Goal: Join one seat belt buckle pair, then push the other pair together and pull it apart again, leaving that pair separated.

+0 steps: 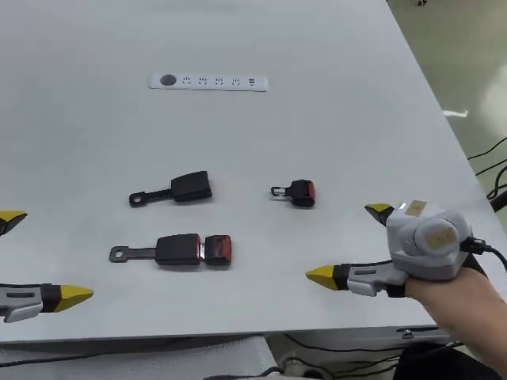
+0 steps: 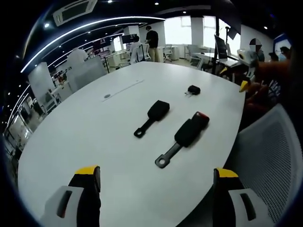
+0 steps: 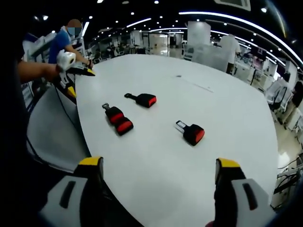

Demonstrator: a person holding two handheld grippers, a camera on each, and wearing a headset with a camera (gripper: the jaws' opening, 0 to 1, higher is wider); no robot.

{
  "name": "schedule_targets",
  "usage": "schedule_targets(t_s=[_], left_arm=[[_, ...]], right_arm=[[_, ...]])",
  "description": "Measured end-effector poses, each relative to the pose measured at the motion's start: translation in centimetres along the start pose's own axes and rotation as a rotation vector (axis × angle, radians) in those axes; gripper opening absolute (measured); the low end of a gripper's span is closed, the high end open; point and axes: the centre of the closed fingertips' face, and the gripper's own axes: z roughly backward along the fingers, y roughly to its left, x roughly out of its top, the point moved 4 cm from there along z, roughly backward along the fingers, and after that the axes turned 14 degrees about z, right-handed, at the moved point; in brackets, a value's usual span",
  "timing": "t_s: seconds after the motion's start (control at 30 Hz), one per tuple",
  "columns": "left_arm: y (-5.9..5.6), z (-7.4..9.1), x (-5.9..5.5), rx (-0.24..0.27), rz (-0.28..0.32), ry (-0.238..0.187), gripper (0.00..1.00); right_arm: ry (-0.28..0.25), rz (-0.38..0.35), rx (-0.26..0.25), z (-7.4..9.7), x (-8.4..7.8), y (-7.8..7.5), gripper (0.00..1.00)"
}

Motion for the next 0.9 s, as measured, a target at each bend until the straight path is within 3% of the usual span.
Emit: schedule_targets(t_s=[0.17, 0.9], left_arm=[[-0.7, -0.2, -0.5, -0.004, -0.019, 0.011, 1.00], [-1.0, 0.6, -1.1, 0.020, -0.037, 0.006, 1.00]], right_arm=[[0.016, 0.013, 0.020, -0.4, -0.1, 1.1, 1.00], [0.017, 0.022, 0.039, -1.1, 0.6, 1.5, 0.97]])
